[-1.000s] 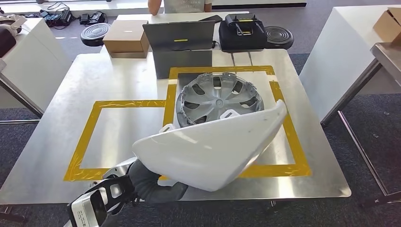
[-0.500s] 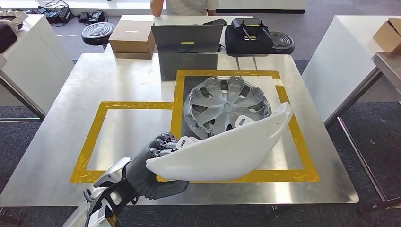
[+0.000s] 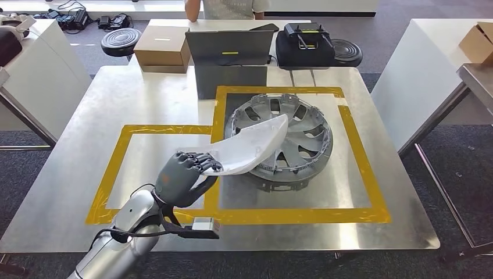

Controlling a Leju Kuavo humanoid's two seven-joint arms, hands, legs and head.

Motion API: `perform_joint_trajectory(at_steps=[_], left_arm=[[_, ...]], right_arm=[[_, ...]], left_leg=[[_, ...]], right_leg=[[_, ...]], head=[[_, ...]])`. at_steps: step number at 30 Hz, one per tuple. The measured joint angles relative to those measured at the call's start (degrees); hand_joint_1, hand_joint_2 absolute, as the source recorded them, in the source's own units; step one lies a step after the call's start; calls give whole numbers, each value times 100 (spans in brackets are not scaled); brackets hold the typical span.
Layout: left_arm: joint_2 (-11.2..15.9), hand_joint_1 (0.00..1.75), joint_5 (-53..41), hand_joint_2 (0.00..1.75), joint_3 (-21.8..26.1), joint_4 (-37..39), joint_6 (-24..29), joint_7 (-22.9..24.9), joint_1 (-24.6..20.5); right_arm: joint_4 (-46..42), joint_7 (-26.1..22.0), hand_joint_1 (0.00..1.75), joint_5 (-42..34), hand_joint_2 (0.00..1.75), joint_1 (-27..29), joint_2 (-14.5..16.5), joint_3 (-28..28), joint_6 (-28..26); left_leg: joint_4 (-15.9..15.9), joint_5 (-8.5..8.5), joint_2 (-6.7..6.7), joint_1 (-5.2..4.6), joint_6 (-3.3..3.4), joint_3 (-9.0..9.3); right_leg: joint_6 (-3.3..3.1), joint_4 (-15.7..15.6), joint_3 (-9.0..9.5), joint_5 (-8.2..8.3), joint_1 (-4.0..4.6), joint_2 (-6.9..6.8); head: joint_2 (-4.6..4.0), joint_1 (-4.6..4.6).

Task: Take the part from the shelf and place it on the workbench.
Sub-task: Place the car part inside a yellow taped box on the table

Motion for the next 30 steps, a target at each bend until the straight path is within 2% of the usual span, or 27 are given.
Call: perform_joint_trajectory(at_steps=[4, 9, 15, 22, 26, 30], left_arm=[[117, 175, 176, 175, 495, 1861, 656, -64, -547], [308, 175, 310, 175, 1032, 3336, 941, -45, -929], [438, 175, 198, 175, 1463, 4234, 1192, 379, -1061], [596, 175, 46, 175, 1907, 4687, 1408, 398, -1104], [595, 0, -102, 175, 2052, 4644, 1423, 253, -975], [525, 0, -329, 175, 2317, 4338, 1434, -288, -761]], right_arm=[[0, 56, 0, 40, 0, 3, 14, 0, 0], [0, 83, 0, 73, 0, 9, 18, 1, 0], [0, 74, 0, 99, 0, 3, 18, 2, 0], [0, 77, 0, 138, 0, -3, 18, 4, 0], [0, 76, 0, 160, 0, -7, 18, 8, 0], [0, 65, 0, 167, 0, -22, 18, 10, 0]], left_leg=[[-5, 11, 6, 9, -19, 0], [-11, 14, 14, 12, -26, -1], [-12, 11, 15, 14, -30, -4], [-12, 10, 7, 14, -32, -5], [-12, 10, 10, 14, -32, -4], [-12, 10, 8, 13, -32, -4]], right_leg=[[-14, 11, -11, 6, 9, 12], [-25, 18, -21, 5, 12, 22], [-33, 21, -23, 0, 14, 22], [-36, 21, -22, -3, 14, 16], [-36, 21, -22, -3, 14, 17], [-36, 21, -22, -3, 13, 17]], head=[[0, 1], [0, -1], [0, 1], [0, 1], [0, 1], [0, 1]])
